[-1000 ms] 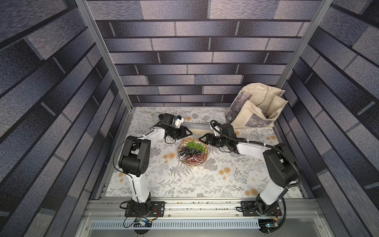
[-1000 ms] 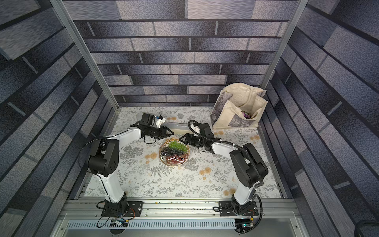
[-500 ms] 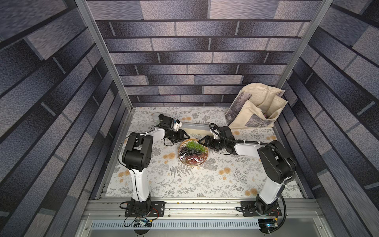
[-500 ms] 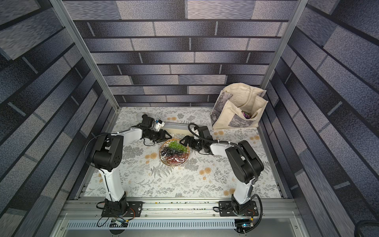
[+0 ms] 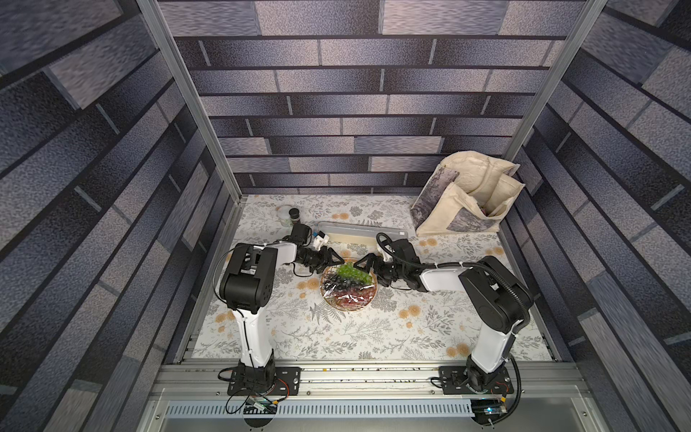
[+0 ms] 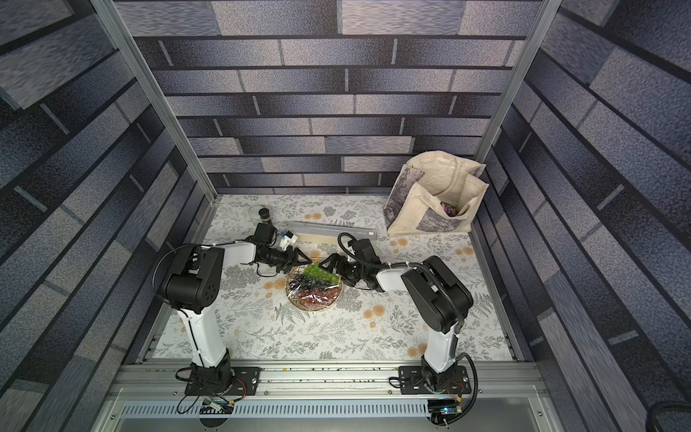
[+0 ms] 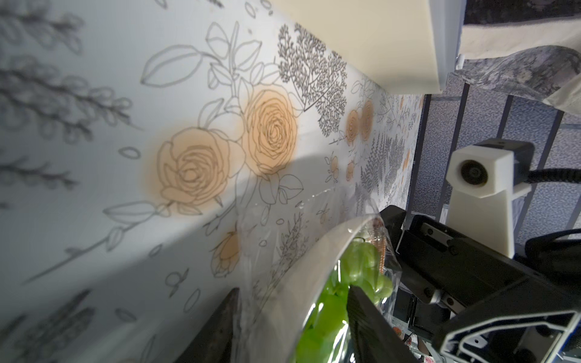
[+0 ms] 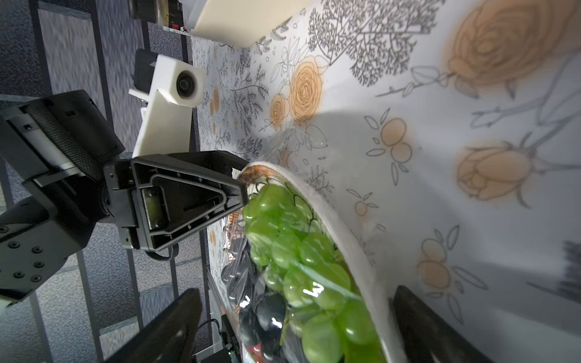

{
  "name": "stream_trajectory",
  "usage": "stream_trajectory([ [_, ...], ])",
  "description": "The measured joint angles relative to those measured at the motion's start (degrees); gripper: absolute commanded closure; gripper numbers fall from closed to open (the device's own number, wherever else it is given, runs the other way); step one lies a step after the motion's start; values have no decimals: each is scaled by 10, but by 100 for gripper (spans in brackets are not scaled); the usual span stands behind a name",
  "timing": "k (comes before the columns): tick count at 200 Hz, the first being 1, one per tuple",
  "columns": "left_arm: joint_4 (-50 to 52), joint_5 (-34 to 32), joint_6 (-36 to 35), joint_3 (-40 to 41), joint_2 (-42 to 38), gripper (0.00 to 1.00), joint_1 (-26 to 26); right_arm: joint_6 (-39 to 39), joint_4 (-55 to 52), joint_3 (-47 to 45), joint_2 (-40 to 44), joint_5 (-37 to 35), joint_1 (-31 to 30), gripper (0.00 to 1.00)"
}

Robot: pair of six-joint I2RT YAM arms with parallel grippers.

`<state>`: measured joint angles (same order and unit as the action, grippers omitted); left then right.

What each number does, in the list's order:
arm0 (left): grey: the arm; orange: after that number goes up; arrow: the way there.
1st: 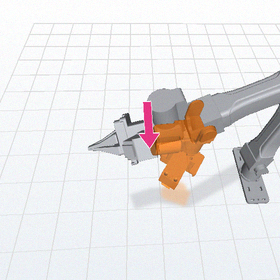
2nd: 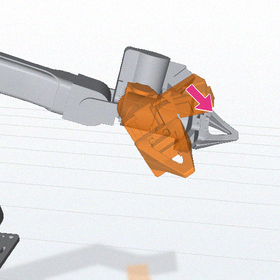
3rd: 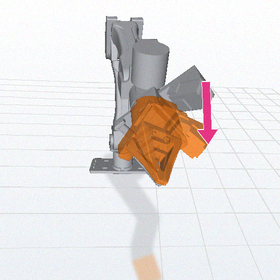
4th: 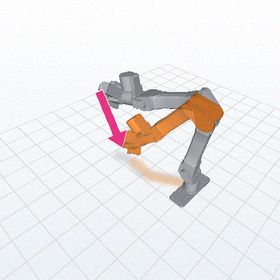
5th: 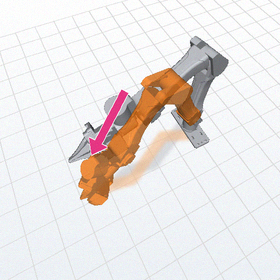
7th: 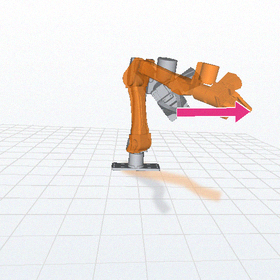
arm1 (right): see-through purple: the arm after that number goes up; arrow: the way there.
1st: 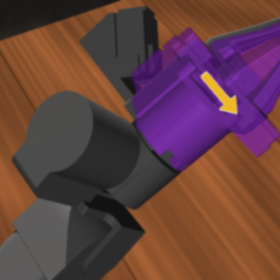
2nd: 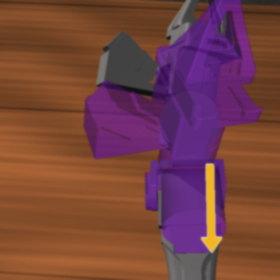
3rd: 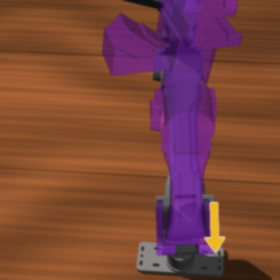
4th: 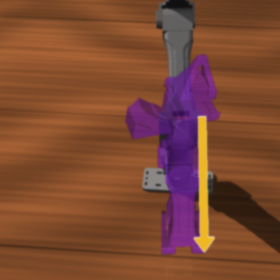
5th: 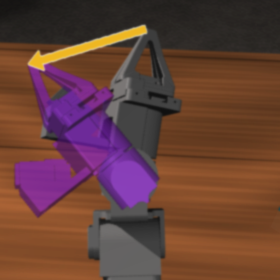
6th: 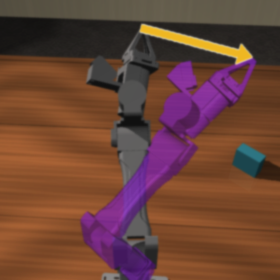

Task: Wrap the plate with plastic wrap
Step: Cover the plate with plastic wrap.

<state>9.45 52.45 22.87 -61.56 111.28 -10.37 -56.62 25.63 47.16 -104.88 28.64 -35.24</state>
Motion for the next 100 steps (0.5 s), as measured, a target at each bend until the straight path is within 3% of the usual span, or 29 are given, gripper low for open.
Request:
stream_trajectory([
  [16, -5, -1, 9, 16, -15, 42, 9, 2, -12, -7, 10, -12, 2, 0],
  [69, -8, -16, 20, 55, -96, 41, 69, 57, -199, -6, 138, -74, 20, 0],
  [100, 9, -17, 16, 70, -127, 41, 74, 59, -240, -5, 154, -76, 7, 0],
])
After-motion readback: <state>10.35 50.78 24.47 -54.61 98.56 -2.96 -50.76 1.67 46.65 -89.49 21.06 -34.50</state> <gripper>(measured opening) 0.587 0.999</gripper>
